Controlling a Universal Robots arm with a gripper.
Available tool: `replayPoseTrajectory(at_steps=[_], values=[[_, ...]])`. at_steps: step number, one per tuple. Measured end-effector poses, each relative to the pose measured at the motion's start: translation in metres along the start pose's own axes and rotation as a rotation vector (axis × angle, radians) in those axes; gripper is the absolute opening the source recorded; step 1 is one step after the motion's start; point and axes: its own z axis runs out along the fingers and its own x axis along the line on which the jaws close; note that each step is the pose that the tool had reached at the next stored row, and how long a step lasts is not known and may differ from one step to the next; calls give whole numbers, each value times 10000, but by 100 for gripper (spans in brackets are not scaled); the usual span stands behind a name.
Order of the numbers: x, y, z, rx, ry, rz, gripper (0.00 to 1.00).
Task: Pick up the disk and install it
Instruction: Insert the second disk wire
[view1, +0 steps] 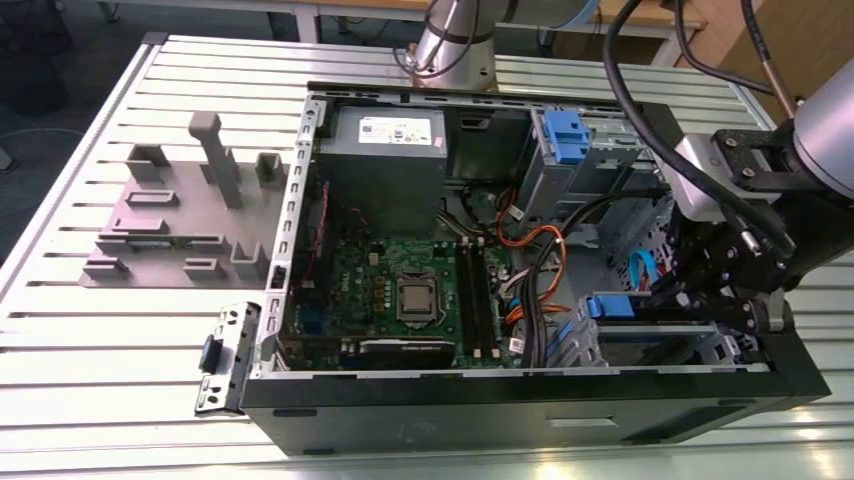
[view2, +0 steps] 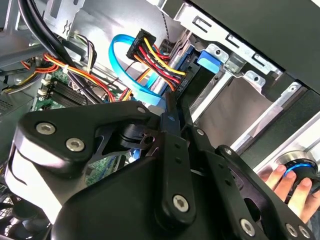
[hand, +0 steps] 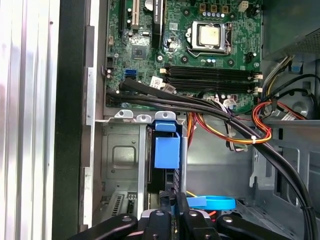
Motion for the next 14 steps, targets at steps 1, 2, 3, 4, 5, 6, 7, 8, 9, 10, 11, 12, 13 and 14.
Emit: replayPoseTrajectory(at_steps=[1, 2, 3, 4, 5, 6, 7, 8, 9, 10, 11, 12, 13, 14], values=[[2, 6, 4, 1, -4, 0, 16], [4, 11, 6, 2, -5, -1, 16], [6, 13, 7, 1, -5, -1, 16], [6, 13, 6, 1, -4, -2, 16], [7, 13, 6, 1, -6, -2, 16], [7, 14, 6, 1, -12, -2, 16], [8, 14, 5, 1, -21, -2, 16], [7, 14, 3, 1, -36, -2, 16], [7, 14, 1, 2, -49, -2, 16], [7, 14, 0, 1, -55, -2, 16], [7, 14, -2, 2, -59, -2, 16], [7, 14, -5, 1, -62, -2, 16], [6, 14, -9, 2, -64, -2, 16], [6, 14, -12, 2, -68, -3, 16]])
